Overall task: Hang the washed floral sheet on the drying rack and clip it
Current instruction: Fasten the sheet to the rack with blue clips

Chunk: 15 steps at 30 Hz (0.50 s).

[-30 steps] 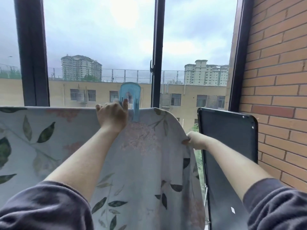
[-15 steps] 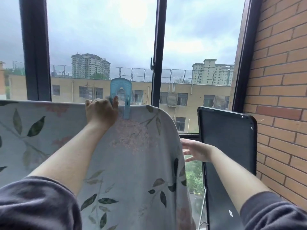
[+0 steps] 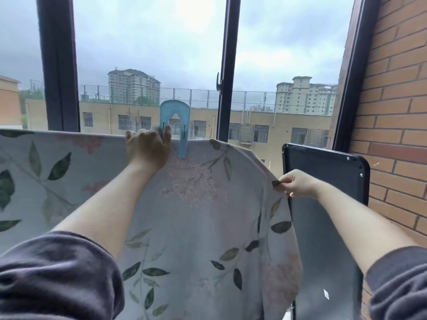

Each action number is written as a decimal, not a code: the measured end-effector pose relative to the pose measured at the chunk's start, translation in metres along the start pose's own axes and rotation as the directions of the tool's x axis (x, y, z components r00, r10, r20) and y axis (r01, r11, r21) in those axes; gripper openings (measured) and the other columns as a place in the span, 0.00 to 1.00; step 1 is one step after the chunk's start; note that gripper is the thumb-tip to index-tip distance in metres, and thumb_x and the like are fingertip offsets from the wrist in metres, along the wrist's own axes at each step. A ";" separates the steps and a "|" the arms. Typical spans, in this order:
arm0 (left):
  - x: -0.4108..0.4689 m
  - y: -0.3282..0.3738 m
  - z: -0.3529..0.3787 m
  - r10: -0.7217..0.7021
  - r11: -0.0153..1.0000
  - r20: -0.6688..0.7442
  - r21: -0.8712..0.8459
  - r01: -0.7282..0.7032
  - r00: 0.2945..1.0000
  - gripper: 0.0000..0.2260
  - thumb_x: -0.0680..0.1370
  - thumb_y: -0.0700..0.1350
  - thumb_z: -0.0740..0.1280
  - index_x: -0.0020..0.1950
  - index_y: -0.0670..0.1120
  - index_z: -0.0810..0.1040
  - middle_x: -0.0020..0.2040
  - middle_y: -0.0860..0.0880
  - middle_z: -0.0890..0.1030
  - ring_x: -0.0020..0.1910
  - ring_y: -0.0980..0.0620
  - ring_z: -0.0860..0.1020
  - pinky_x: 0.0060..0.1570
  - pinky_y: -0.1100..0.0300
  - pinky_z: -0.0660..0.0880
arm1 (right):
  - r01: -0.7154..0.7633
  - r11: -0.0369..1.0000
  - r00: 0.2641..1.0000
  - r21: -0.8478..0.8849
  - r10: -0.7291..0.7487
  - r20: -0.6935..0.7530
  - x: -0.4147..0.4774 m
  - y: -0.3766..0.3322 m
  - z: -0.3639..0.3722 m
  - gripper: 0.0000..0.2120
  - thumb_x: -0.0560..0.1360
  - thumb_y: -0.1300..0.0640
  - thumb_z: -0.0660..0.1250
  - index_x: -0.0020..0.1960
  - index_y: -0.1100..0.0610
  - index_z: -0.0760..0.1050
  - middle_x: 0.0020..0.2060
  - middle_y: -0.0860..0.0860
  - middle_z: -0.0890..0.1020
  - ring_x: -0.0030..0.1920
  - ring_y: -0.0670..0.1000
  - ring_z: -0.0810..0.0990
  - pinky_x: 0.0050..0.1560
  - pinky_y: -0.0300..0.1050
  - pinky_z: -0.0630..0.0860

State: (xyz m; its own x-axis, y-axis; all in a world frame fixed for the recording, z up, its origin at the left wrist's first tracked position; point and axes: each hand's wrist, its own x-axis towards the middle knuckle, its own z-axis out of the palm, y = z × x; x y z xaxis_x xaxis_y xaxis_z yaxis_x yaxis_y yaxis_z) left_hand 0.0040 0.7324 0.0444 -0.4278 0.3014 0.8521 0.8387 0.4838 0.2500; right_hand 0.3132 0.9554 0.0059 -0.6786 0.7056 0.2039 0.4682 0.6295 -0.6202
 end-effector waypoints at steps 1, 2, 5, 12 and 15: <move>-0.001 0.000 0.000 0.003 1.000 0.002 0.002 -0.003 1.000 0.25 0.82 0.56 0.46 0.49 0.41 0.75 0.44 0.36 0.81 0.46 0.40 0.78 0.61 0.48 0.62 | 0.024 0.999 0.994 -0.030 -0.027 -0.110 -0.001 0.000 -0.008 0.11 0.75 0.52 0.69 0.41 0.58 0.83 0.27 0.46 0.78 0.29 0.44 0.72 0.31 0.33 0.69; -0.001 0.001 -0.001 0.006 1.000 0.006 0.005 -0.006 1.000 0.25 0.82 0.56 0.46 0.49 0.41 0.76 0.44 0.36 0.81 0.46 0.40 0.78 0.61 0.48 0.62 | 0.037 0.997 0.979 -0.070 -0.051 -0.198 0.000 0.002 -0.013 0.12 0.75 0.50 0.69 0.39 0.56 0.83 0.28 0.47 0.79 0.30 0.44 0.73 0.32 0.34 0.69; -0.003 0.003 -0.005 0.008 1.000 0.015 0.008 -0.008 1.000 0.25 0.82 0.56 0.46 0.49 0.41 0.75 0.44 0.36 0.80 0.47 0.40 0.78 0.63 0.47 0.61 | -0.008 0.971 0.995 -0.237 -0.017 -0.101 0.003 0.006 -0.012 0.17 0.75 0.45 0.66 0.38 0.57 0.81 0.33 0.54 0.80 0.36 0.47 0.75 0.39 0.43 0.71; -0.006 -0.009 -0.006 0.065 0.996 0.003 -0.055 -0.064 0.998 0.20 0.82 0.54 0.50 0.44 0.42 0.74 0.40 0.37 0.79 0.44 0.40 0.77 0.57 0.49 0.64 | -0.076 0.955 0.965 -0.286 -0.001 -0.262 -0.002 0.004 0.019 0.11 0.77 0.51 0.62 0.37 0.50 0.76 0.37 0.49 0.80 0.43 0.54 0.78 0.45 0.49 0.75; -0.010 -0.019 -0.008 0.105 0.994 0.039 -0.037 -0.103 0.994 0.20 0.82 0.53 0.52 0.47 0.40 0.74 0.46 0.36 0.78 0.50 0.38 0.74 0.59 0.48 0.64 | -0.018 0.982 0.943 -0.191 -0.047 -0.329 -0.011 -0.007 0.042 0.06 0.76 0.54 0.63 0.52 0.49 0.76 0.46 0.49 0.79 0.46 0.51 0.77 0.48 0.47 0.75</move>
State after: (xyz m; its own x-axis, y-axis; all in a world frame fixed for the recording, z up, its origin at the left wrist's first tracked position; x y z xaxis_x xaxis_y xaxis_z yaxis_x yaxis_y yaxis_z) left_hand -0.0051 0.7137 0.0345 -0.3506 0.3825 0.8549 0.8902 0.4198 0.1772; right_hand 0.2936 0.9300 -0.0235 -0.4758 0.7432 0.4704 0.5795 0.6672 -0.4680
